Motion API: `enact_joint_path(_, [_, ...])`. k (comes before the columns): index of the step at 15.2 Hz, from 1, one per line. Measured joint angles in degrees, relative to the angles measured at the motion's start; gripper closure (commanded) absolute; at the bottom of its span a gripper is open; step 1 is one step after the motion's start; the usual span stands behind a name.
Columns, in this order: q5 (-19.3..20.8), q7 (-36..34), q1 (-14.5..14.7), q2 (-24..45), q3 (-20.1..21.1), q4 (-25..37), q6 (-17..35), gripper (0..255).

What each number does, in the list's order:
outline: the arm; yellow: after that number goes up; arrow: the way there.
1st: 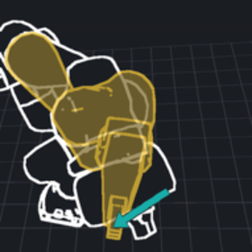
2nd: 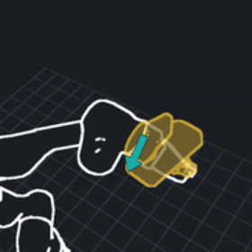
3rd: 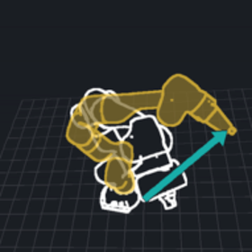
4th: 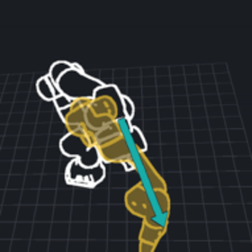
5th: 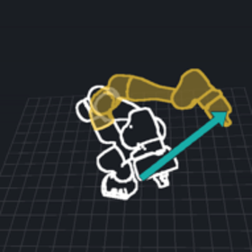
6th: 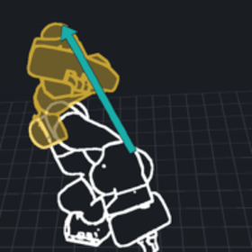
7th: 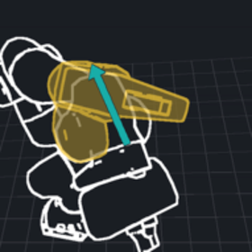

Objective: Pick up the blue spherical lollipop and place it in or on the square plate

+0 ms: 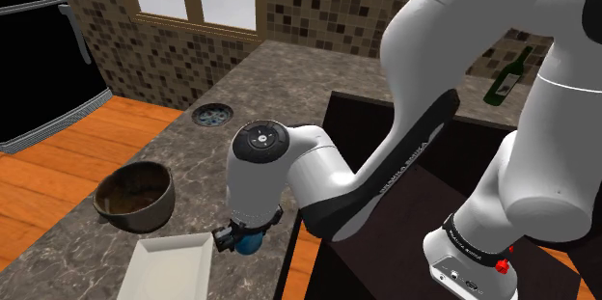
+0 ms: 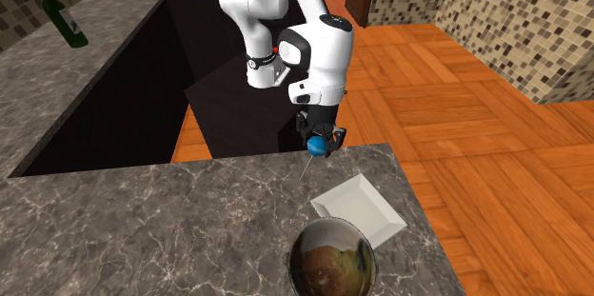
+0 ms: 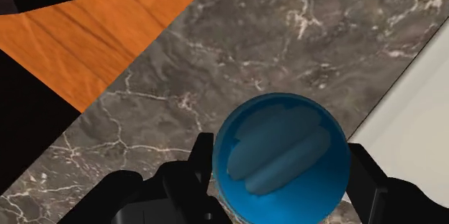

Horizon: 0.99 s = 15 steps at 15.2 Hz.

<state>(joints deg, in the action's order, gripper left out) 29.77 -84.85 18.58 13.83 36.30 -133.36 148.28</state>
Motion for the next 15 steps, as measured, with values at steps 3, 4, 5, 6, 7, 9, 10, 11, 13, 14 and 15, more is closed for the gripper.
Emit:
enact_joint_path(3, [3.75, -3.30, 3.84, 6.54, -1.72, 7.98, -3.49, 255])
enact_joint_path(4, [4.53, -4.01, 5.01, 8.38, -2.17, 10.32, -4.49, 255])
enact_joint_path(5, [5.18, -4.66, 6.38, 10.41, -2.58, 13.21, -5.84, 255])
enact_joint_path(6, [5.97, -5.18, 7.76, 12.69, -3.17, 16.22, -7.00, 255])
enact_joint_path(7, [6.54, -5.22, 8.70, 14.68, -3.72, 18.85, -7.93, 255])
enact_joint_path(9, [7.31, -5.77, 11.17, 18.42, -4.50, 24.29, -10.19, 255])
enact_joint_path(10, [7.55, -5.63, 12.40, 20.60, -4.91, 27.63, -11.59, 255])
enact_joint_path(11, [7.71, -5.51, 13.66, 22.67, -5.25, 30.91, -12.96, 255])
enact_joint_path(13, [8.03, -5.31, 16.62, 27.20, -6.01, 38.21, -16.01, 255])
enact_joint_path(14, [7.99, -4.86, 17.68, 29.07, -6.25, 41.41, -17.34, 255])
enact_joint_path(15, [8.14, -4.90, 18.55, 30.39, -6.51, 43.32, -17.94, 255])
